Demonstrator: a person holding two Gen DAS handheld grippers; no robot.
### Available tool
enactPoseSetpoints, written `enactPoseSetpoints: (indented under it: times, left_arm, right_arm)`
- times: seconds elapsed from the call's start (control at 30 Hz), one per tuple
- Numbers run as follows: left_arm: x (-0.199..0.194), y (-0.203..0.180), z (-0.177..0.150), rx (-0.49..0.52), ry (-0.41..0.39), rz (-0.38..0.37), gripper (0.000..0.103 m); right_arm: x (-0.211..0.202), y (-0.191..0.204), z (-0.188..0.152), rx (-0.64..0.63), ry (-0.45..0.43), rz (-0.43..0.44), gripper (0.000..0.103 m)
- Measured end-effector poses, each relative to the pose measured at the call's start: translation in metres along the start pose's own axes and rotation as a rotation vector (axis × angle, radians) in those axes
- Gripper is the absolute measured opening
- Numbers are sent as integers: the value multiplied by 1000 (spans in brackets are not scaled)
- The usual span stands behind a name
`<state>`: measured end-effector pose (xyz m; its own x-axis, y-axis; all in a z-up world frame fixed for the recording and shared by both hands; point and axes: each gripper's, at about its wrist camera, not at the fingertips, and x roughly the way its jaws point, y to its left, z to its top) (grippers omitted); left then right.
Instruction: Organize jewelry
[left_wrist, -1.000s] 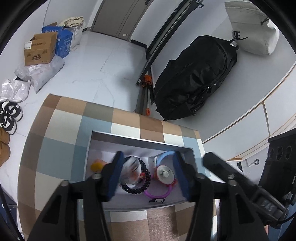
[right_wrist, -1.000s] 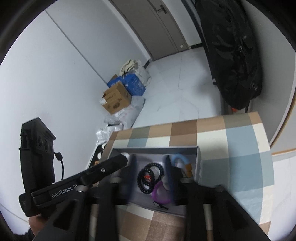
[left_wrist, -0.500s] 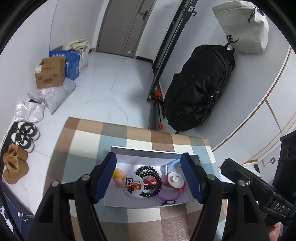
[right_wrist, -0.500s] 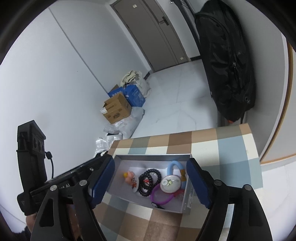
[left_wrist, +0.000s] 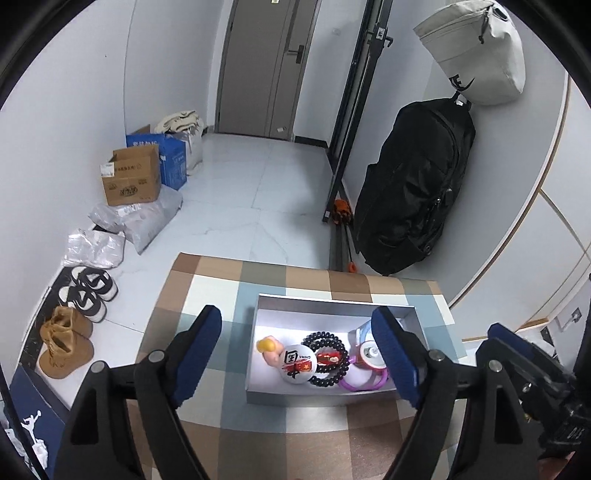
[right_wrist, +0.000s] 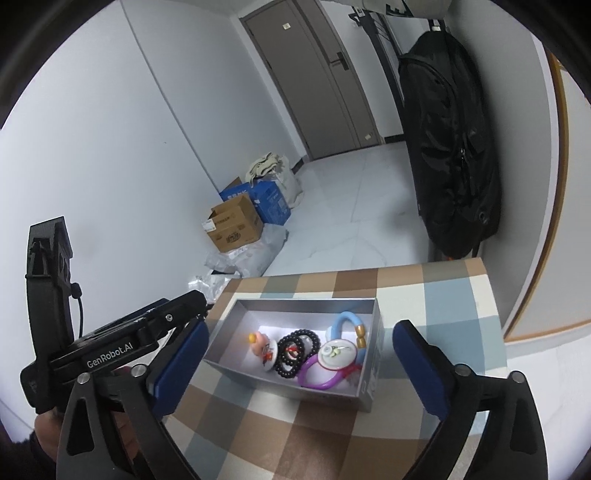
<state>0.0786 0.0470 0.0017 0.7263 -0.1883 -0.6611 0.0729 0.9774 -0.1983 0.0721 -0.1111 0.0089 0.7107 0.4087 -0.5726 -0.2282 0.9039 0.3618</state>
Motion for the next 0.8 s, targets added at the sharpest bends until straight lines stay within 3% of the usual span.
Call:
enactPoseSetpoints:
  times: [0.57,0.8]
  left_arm:
    - [-9,-3,-10,21,-15,15,82]
    - [-6,-2,-11,0,15,22,82]
  right_arm:
    - [-11,4,-5,-22,-36,-32,103]
    - [-9,4,-5,-26,-28,-32,103]
